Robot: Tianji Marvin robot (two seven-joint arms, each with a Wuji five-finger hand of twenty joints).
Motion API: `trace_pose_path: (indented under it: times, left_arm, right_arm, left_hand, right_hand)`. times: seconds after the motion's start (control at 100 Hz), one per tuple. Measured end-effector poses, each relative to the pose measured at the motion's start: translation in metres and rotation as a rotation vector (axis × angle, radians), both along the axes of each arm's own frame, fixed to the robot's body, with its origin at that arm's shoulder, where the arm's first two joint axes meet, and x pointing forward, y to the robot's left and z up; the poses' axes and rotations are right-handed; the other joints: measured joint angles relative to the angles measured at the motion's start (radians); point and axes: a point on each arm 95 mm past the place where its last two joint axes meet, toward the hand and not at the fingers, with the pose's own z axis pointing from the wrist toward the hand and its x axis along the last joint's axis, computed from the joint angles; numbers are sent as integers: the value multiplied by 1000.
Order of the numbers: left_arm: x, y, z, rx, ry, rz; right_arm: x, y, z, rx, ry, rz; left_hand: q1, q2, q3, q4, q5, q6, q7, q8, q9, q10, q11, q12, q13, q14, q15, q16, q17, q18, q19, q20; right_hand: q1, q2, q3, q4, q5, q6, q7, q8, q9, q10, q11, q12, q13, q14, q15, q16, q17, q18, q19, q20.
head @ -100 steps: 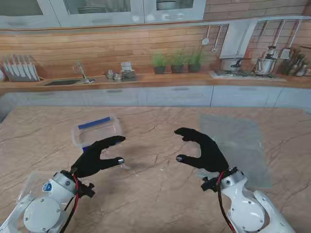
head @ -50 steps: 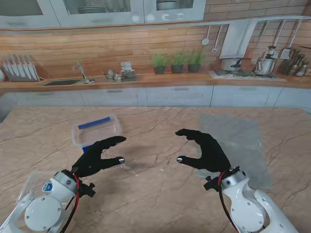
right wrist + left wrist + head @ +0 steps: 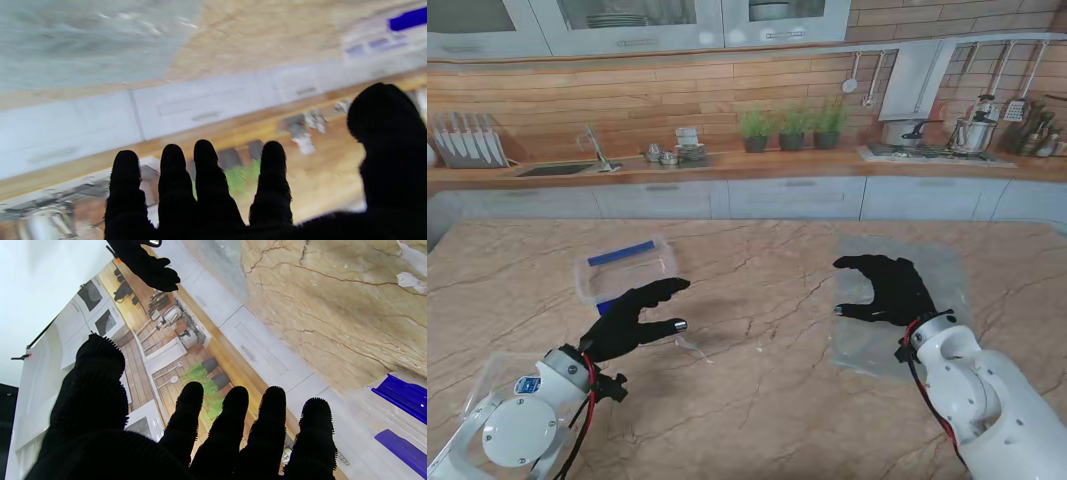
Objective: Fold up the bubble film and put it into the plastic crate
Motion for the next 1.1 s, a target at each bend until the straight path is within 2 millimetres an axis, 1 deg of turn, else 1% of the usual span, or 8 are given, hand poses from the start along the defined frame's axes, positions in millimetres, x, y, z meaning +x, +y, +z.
trace_pose_path:
  times: [0.06,0.17,0.37,0.61,0.81,0.9,1.01,1.1]
  left_arm:
    - [1,0,-1,26,1,4]
    - [1,0,-1,46,0,7]
    - [-1,0,0,25,-6,-7]
    - [0,-1,2,-3,7,-29]
    - [0,-2,1,-82,28,-58]
    - [0,-2,1,-85,25,-67]
    - [0,-2,1,-77,17,-72]
    - [-1,0,2,-79,11,-72]
  right_arm:
    - [8,-11,-5,-23,33,-39]
    - [19,-29,-16,-66,78,-108]
    - [28,-53,-35,-195,154,-220]
    - [32,-68,-75,-229,212,-319]
    - [31,-61,-96,-165,281,-345]
    - [34,-53,-94,-106,321,-342]
    - [45,-35,-85,-69,364,-293]
    - [53,-16,-78,-96,404,-227]
  left_hand:
    - [0,0,10,0,0,0,0,0,0,0,0,0,0,0,0,0,0,0,0,0]
    - [0,0,10,0,0,0,0,0,12,0,0,0,0,0,0,0,0,0,0,0]
    - [0,0,11,0,0,0,0,0,12,0,0,0,4,0,0,0,0,0,0,0]
    - [0,0,12,0,2,0,0,0,27,0,0,0,4,0,0,0,1,0,0,0]
    - [0,0,12,0,27,0,0,0,43,0,0,0,23,0,-1,0,7,0,0,0]
    - [0,0,12,0,27,0,0,0,43,0,0,0,23,0,-1,0,10,1,0,0]
    - [0,0,12,0,27,0,0,0,43,0,0,0,23,0,-1,0,10,5,0,-1]
    - [0,0,12,0,27,0,0,0,43,0,0,0,23,0,-1,0,10,6,0,-2]
  right_hand:
    - [0,0,0,0,-53,-23,22,-62,-30,-5,-14,-26,-32,-7,-12,-15,-15,-11,-7,-11]
    - [0,0,2,0,-98,-20,31,-103,-73,-13,-39,-51,-74,-19,-32,-42,-43,-23,-30,-26]
    - [-12,0,14,0,-123,11,37,-136,-126,-13,-43,-63,-110,-33,-46,-64,-63,-37,-55,-48]
    - [-25,1,15,-4,-123,18,37,-136,-136,-13,-23,-71,-109,-33,-45,-65,-37,-37,-55,-57]
    - [-23,1,15,-3,-123,18,67,-136,-137,-10,11,-71,-79,-1,-8,-70,16,-35,-33,-53]
    - [-23,1,15,0,-123,20,91,-136,-152,58,35,-62,-79,75,-56,-72,-11,9,-125,-57]
    - [-22,24,11,0,-120,32,97,-136,-143,90,94,-26,-58,126,-55,-26,17,19,-128,-39]
    - [-22,42,12,0,-119,41,101,-136,-143,122,99,-16,-57,153,-50,21,43,20,-127,-11]
